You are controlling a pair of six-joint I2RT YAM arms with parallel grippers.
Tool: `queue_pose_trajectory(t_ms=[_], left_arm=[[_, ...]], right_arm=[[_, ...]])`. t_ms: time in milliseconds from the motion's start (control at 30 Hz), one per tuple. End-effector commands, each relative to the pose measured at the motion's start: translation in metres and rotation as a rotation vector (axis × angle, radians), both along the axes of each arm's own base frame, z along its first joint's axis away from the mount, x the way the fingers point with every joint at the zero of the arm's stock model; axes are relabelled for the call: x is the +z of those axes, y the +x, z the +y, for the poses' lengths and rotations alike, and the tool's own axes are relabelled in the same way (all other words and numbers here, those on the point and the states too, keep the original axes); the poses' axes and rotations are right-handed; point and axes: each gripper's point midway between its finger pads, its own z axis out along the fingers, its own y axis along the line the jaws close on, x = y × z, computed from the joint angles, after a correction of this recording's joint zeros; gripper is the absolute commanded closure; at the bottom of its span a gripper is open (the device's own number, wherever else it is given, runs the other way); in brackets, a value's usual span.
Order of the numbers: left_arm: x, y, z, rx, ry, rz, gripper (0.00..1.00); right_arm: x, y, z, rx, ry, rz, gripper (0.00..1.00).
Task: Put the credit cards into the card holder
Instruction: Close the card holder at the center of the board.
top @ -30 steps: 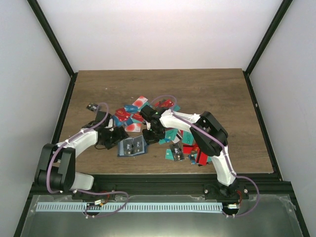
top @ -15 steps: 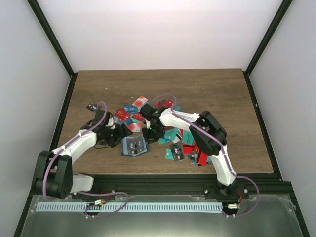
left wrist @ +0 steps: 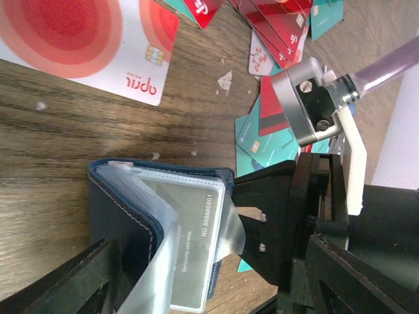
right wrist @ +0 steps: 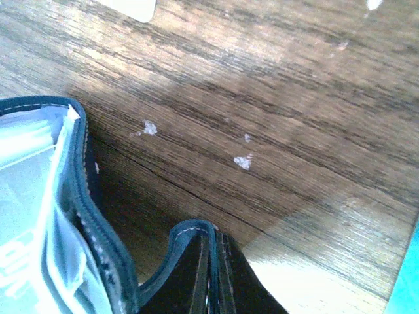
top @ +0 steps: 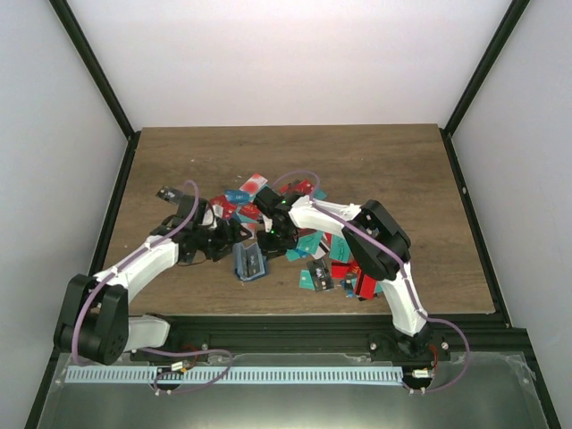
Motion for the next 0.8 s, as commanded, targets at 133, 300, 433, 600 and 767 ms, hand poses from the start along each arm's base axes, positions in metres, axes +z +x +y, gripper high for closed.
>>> queue_pose_trajectory(t_ms=[133,300,433,600,767], left_arm=[[0.005,0.007,-0.03,-0.05,-0.071,-0.022,0.22],[-0.005,0.006,-0.047,-0.092,-0.076,-0.013,0.26],[-0.011,0.006,-0.054,-0.108,-0.053,-0.009,0.35],[-0.021,0.004,-0.053,-0.118,0.002,0.005,0.47],[-0.031,-0.004,-0.036,-0.119,0.126,0.024,0.57]], right_arm=[[-0.037,-0.002,-0.012,-0.025,-0.035,0.051,0.99],[-0.034,-0.004,-0.018,-0.065,0.024,0.09,0.99],[-0.035,-0.005,-0.024,-0.102,0.075,0.128,0.99],[-0.036,-0.005,-0.035,-0.15,0.123,0.163,0.99],[-0.035,-0.004,-0.04,-0.168,0.143,0.171,0.99]])
